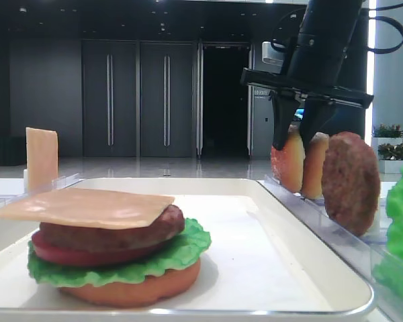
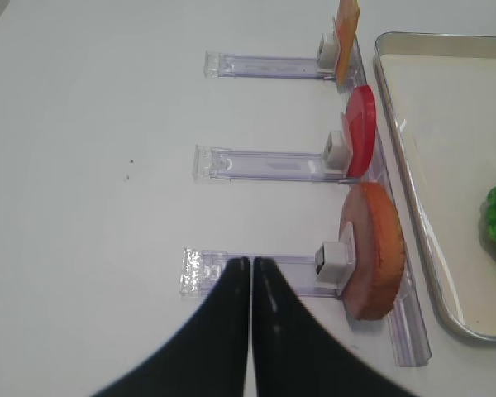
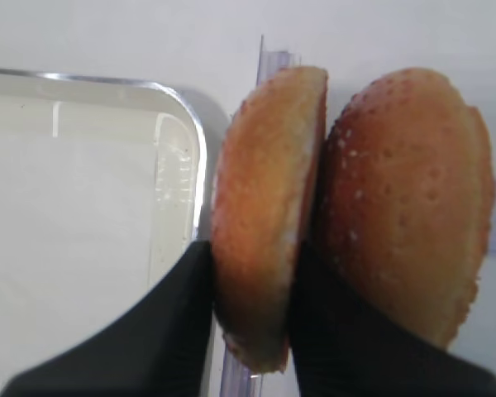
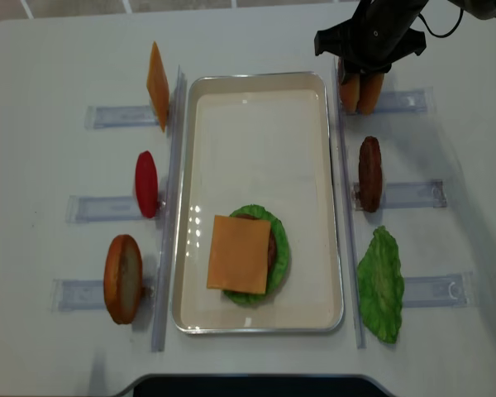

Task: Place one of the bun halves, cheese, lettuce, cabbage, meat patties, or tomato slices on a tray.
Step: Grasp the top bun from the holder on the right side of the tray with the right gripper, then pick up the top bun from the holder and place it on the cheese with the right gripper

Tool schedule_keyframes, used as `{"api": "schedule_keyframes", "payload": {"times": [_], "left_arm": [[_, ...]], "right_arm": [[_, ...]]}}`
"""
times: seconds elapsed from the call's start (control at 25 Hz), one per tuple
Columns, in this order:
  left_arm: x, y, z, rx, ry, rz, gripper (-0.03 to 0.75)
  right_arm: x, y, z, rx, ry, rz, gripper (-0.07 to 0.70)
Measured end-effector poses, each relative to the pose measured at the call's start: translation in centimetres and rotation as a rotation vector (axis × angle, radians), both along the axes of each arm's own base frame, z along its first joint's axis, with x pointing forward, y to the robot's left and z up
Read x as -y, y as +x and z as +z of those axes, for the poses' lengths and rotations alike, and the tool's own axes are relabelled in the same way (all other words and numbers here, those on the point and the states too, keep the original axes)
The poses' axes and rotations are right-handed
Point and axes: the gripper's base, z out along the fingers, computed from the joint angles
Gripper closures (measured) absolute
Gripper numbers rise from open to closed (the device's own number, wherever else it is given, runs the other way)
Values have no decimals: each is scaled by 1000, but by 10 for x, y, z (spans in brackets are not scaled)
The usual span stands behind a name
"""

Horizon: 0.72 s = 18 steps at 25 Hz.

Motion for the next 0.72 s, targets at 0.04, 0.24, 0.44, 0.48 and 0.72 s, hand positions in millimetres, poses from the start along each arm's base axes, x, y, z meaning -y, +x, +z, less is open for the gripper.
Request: {"api": "schedule_keyframes", "payload": {"times": [0.04, 0.24, 0.44, 0.48, 0.72], "left_arm": [[0, 0, 0, 0, 0, 0, 715], [0, 0, 0, 0, 0, 0, 715], [0, 0, 0, 0, 0, 0, 715], [0, 0, 0, 0, 0, 0, 715], [0, 0, 0, 0, 0, 0, 715]], "right_arm": [[0, 0, 1, 1, 0, 0, 402], [1, -4, 10, -4, 7, 2, 402], [1, -9, 19, -3, 17, 3, 402], [2, -9, 21, -2, 19, 3, 402], [4, -17, 39, 11, 25, 8, 402]]}}
